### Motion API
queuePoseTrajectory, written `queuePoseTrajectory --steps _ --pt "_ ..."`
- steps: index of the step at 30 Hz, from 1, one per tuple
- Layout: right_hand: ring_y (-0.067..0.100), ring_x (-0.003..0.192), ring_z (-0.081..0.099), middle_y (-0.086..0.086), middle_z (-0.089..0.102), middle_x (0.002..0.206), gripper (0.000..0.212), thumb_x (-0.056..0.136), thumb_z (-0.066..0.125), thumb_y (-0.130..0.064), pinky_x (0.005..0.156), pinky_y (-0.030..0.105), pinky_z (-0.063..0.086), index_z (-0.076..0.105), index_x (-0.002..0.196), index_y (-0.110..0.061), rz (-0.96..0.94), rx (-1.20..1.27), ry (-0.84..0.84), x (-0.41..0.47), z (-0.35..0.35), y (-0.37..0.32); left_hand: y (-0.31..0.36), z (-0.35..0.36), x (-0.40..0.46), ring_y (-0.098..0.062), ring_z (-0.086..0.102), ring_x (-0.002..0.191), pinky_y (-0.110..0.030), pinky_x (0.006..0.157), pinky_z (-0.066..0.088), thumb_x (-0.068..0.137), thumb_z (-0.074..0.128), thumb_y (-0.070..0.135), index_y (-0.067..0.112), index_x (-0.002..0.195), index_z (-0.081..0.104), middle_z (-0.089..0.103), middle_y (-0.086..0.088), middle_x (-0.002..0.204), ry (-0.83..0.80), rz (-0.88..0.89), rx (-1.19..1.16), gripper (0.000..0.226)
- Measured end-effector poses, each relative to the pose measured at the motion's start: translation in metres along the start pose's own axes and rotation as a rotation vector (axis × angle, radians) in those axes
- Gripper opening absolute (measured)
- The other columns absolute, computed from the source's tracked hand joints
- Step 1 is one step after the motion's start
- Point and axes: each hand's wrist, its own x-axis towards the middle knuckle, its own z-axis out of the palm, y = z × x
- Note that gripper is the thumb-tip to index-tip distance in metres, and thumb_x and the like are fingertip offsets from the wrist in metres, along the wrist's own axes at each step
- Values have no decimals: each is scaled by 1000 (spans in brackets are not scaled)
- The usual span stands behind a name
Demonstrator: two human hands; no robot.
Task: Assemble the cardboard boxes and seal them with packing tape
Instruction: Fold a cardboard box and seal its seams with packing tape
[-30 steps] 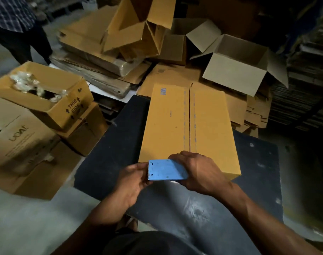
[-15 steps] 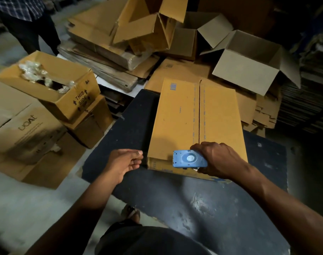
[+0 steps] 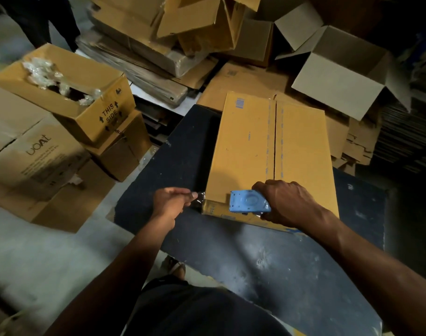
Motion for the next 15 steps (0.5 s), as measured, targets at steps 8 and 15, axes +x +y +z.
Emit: queuePoseTrajectory --steps 8,15 --pt "24 107 66 -3 62 118 58 85 76 -46 89 38 49 48 133 -29 35 -111 -71 9 -1 -16 -16 1 20 -13 69 76 -26 58 47 79 88 9 12 95 76 79 -2 87 -100 -40 -25 20" --pt "22 116 63 -5 59 125 61 87 72 -42 93 37 46 41 139 -33 56 -203 -110 15 2 -24 -37 10 47 -10 58 54 -25 44 37 80 88 11 6 99 75 75 -8 72 -214 -153 -51 24"
